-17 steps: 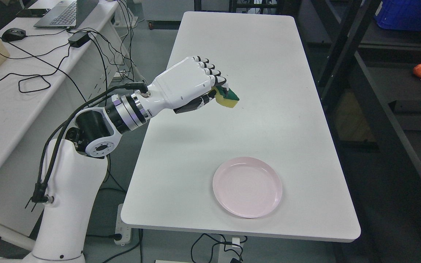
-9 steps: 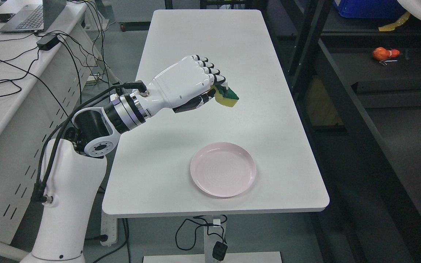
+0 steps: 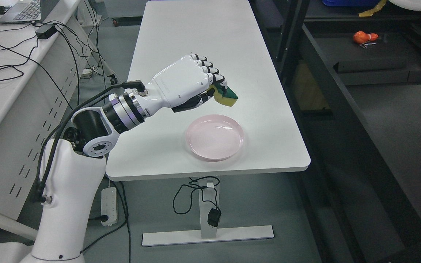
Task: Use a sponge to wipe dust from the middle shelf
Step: 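Carry the sponge toward the grey shelf while the robot turns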
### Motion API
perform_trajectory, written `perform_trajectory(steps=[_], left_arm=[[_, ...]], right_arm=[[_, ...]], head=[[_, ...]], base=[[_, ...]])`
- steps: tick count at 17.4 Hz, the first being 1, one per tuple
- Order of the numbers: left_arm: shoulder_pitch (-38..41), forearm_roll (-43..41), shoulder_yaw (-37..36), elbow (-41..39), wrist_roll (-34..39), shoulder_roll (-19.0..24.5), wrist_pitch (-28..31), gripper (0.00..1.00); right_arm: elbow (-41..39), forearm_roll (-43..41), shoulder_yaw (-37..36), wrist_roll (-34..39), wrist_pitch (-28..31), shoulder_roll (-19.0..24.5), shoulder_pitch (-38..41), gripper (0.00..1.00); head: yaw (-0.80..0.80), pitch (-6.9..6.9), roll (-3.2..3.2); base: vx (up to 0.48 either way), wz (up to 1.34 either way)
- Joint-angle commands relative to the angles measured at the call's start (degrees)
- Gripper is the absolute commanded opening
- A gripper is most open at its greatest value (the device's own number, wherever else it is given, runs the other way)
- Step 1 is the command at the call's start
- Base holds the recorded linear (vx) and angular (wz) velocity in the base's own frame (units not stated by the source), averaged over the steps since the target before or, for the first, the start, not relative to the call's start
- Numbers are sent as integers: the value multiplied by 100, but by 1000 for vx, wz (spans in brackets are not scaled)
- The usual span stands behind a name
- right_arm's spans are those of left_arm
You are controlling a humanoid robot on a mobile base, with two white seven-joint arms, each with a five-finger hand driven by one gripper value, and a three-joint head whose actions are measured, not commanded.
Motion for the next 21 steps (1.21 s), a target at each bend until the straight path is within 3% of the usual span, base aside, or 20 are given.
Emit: perform_trajectory(steps=[1, 5, 11, 21], left_arm=[[8, 95, 47, -2, -1, 35, 0, 1], [17, 95, -23, -11, -1, -35, 0, 0], [-27, 131, -330, -2, 8, -526, 0, 0], [-44, 913, -1692, 68, 8, -550, 0, 0]], right_arm=[[-100, 0, -1, 1, 0, -100, 1, 100], [-100, 0, -1, 1, 0, -100, 1, 100], [-100, 0, -1, 1, 0, -100, 1, 100], [-100, 0, -1, 1, 0, -100, 1, 100]], head=[[0, 0, 0], [0, 0, 0], [0, 0, 0], [0, 0, 0]], base=[[-294, -178], [-294, -255], [-288, -421], [-282, -559]])
